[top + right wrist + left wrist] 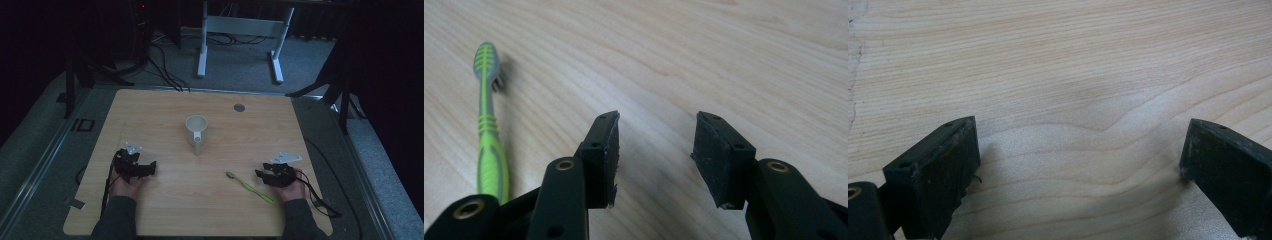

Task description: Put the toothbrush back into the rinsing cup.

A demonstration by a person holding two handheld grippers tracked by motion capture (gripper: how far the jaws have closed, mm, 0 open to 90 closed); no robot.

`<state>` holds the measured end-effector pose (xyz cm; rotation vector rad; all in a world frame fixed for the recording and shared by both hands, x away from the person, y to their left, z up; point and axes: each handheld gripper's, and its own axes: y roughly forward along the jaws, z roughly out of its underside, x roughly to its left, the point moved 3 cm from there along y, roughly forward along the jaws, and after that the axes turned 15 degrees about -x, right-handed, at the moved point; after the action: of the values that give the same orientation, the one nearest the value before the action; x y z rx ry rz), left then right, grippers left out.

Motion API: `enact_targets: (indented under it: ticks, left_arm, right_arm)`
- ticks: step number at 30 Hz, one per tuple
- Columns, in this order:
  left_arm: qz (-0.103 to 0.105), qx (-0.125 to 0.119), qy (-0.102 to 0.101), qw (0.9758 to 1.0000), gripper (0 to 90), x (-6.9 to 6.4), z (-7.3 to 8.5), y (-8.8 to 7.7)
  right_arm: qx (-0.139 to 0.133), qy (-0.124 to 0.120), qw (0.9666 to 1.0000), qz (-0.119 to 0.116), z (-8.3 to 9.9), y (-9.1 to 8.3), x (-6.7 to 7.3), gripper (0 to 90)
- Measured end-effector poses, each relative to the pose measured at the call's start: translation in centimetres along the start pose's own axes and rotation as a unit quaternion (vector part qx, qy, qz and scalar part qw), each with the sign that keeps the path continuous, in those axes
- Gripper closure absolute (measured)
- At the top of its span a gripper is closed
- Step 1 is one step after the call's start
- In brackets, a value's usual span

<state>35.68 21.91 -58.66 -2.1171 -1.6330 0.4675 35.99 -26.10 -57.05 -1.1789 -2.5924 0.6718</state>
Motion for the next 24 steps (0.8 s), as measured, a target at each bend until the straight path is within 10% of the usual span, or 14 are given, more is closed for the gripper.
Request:
enact_targets:
  ticks: [24]
  left_arm:
    - [-0.001, 0.000, -0.001, 1.0000, 3.5, -0.1, 0.0, 0.0]
  right_arm:
    - [-0.001, -0.027, 0.9996, -0.007, -1.4, -1.7, 0.9, 51.4]
